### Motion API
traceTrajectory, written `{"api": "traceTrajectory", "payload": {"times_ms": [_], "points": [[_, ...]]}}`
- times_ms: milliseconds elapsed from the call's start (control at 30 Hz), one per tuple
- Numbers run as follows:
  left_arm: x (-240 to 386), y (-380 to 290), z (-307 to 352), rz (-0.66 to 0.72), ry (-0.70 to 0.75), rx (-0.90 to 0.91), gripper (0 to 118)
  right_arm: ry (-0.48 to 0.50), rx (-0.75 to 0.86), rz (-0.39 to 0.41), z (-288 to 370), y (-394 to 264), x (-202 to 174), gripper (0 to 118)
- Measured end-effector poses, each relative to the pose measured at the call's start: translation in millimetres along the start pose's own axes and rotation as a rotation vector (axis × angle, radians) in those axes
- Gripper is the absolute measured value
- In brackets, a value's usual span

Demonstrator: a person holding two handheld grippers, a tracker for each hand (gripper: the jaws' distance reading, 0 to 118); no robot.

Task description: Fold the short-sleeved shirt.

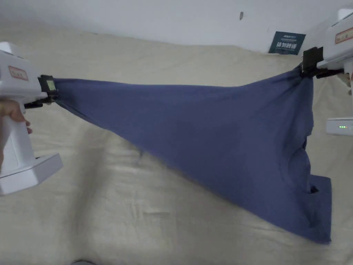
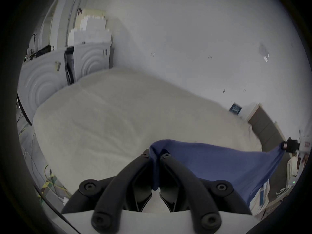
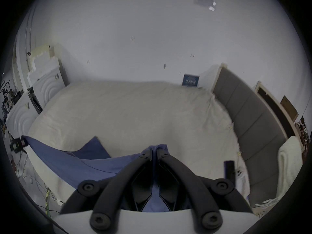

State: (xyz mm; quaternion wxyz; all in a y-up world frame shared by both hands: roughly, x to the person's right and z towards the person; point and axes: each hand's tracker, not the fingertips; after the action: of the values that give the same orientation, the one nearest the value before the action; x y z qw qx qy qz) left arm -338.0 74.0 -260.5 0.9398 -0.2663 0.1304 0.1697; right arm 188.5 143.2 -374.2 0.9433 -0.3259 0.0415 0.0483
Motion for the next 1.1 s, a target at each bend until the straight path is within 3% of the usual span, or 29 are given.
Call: {"api": "traceTrajectory", "payload": {"times_ms": [333, 533, 900, 1100], "points": [[78, 87, 98, -0.029, -0.013, 0.362, 3, -0.049, 0.262, -0.066, 152, 41, 42, 3], [98, 130, 101, -0.078, 0.006, 0.377, 3, -0.084, 0.337, -0.076, 187, 68, 42, 3], [121, 186, 62, -0.188, 0.072, 0.278, 3, -0.157, 0.364, -0.058, 169, 125, 33, 3], [152, 217, 25, -0.344, 0.155, 0.314, 3, -0.214, 0.356, -0.065, 123, 167, 30, 3]]}}
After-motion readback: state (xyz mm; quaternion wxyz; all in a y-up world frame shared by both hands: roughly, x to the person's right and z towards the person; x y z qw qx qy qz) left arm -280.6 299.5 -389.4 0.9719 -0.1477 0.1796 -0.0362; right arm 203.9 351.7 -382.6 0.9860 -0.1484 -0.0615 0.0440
